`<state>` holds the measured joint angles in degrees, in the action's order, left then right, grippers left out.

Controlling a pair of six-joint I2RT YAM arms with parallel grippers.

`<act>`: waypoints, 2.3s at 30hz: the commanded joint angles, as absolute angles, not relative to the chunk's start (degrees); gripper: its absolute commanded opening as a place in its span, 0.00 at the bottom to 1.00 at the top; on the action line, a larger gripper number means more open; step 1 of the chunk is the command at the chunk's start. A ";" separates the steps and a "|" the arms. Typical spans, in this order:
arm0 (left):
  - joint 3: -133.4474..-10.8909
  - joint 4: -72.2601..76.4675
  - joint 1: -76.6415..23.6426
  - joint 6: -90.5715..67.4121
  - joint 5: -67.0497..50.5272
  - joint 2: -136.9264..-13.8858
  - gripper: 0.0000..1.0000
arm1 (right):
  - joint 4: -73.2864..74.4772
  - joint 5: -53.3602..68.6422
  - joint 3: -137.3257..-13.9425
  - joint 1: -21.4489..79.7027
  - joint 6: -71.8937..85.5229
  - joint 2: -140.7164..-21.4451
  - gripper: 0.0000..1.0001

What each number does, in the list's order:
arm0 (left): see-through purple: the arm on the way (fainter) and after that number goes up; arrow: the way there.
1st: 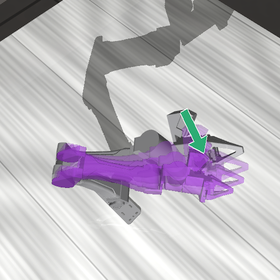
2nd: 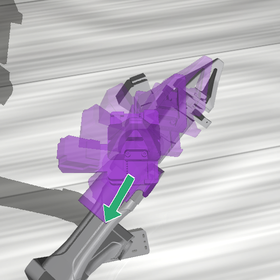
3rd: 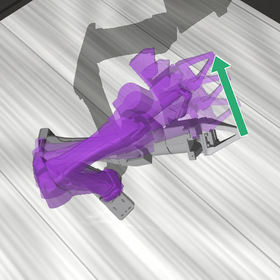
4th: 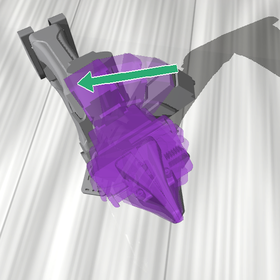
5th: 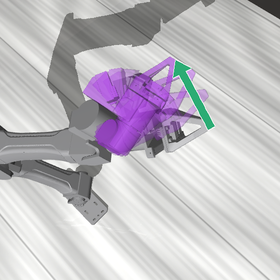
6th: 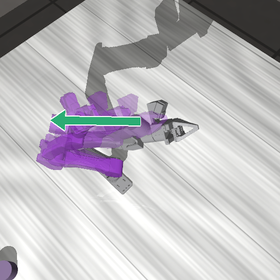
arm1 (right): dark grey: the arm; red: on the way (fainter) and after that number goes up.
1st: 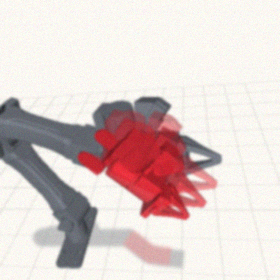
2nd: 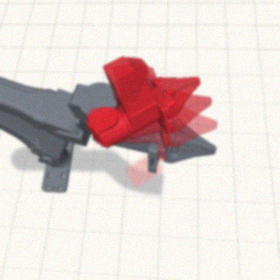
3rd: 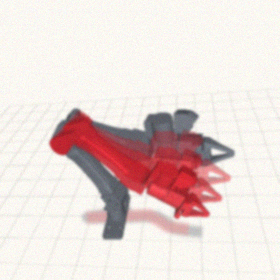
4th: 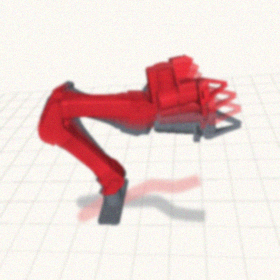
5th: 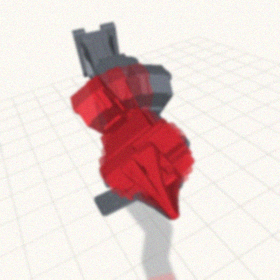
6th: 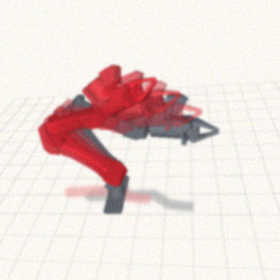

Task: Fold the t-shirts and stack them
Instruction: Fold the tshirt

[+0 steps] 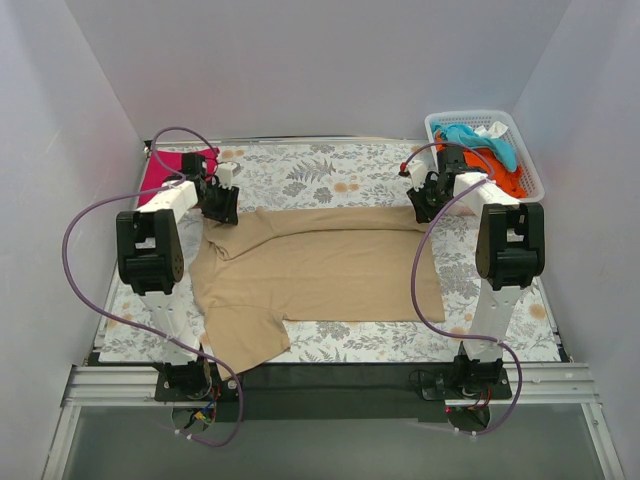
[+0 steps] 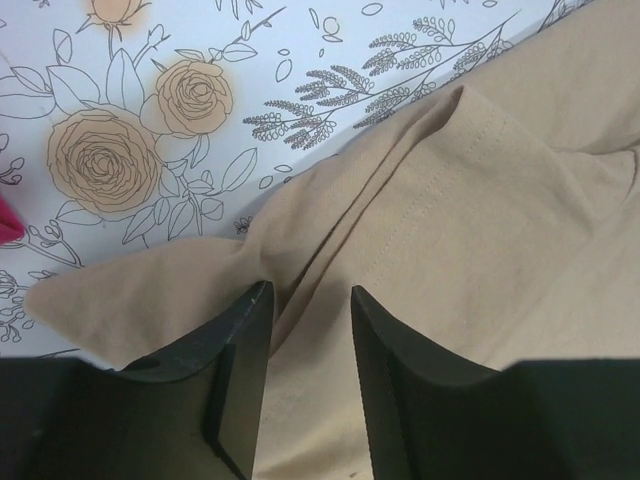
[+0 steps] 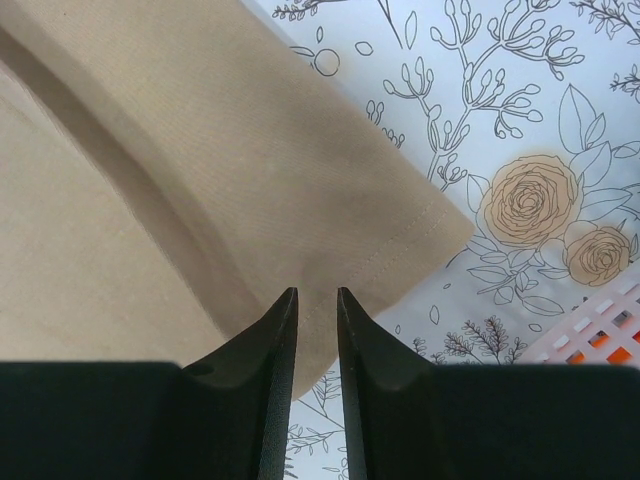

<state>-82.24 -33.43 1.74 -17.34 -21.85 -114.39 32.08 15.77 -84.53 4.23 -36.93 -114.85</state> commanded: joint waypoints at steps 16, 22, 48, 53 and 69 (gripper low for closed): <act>-80.69 -38.14 0.97 -14.68 -23.82 -108.02 0.15 | 33.05 15.91 -84.02 4.39 -37.97 -111.89 0.24; -78.41 -41.48 0.97 -11.69 -27.76 -104.33 0.00 | 33.13 15.91 -84.02 4.48 -37.97 -111.53 0.23; -63.36 -50.11 -4.57 3.44 -35.15 -89.03 0.31 | 36.47 16.87 -79.72 4.31 -43.77 -106.52 0.17; -66.70 -42.57 -5.19 -7.18 -33.84 -92.54 0.40 | 36.47 18.19 -82.08 4.39 -41.31 -107.22 0.17; -66.27 -39.19 -14.32 -11.87 -30.50 -98.36 0.05 | 36.91 18.98 -85.96 4.48 -37.79 -111.71 0.19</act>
<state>-66.59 -38.83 -13.08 -12.60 -30.89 -101.62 36.27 17.78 -83.90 4.25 -38.63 -111.35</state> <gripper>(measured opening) 0.078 0.189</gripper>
